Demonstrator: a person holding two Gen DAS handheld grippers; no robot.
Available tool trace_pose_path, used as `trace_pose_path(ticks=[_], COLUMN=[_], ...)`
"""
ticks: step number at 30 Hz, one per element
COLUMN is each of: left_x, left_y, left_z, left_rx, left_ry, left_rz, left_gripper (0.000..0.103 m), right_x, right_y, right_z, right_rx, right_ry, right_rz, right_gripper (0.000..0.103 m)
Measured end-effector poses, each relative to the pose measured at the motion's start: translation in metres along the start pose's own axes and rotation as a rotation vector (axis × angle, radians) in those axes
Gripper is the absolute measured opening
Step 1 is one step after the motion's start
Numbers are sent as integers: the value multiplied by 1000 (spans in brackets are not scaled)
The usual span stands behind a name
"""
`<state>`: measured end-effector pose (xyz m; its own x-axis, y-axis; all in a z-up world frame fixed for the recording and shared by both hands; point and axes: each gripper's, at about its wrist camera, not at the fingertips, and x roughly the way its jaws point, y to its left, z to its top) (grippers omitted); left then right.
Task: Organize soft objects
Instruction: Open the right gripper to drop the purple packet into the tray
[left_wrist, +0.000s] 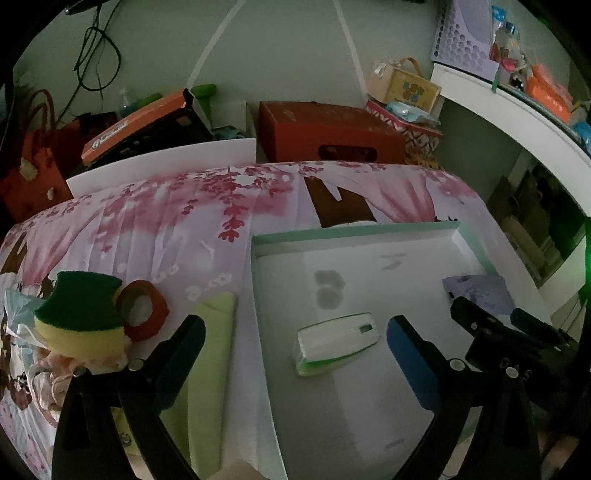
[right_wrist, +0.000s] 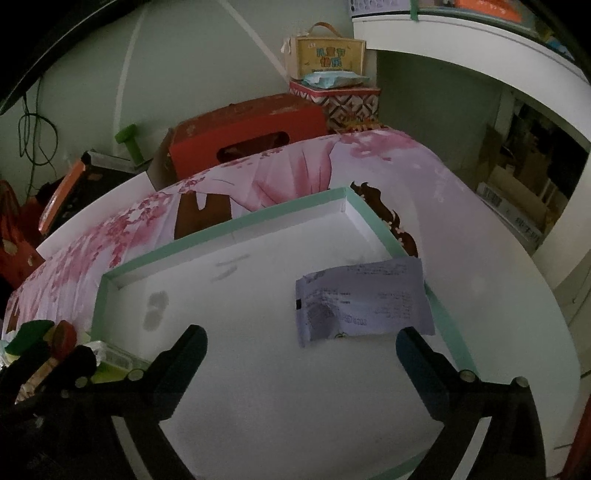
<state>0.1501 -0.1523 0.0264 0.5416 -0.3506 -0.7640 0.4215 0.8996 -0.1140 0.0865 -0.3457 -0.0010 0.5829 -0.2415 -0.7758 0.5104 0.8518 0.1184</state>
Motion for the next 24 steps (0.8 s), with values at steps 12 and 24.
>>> trace_pose_path(ticks=[12,24], left_x=[-24,-75], left_y=[24,77], left_z=[3,1], left_rx=[-58,-153], left_ry=[-63,-129], left_rz=[47,132], left_gripper=[99,99], right_x=[-9,-39], right_y=[6,66], right_z=[2,-2], right_rx=[-4,-128], right_ry=[-33,-82], right_rz=[13,218], right_gripper=[103,103])
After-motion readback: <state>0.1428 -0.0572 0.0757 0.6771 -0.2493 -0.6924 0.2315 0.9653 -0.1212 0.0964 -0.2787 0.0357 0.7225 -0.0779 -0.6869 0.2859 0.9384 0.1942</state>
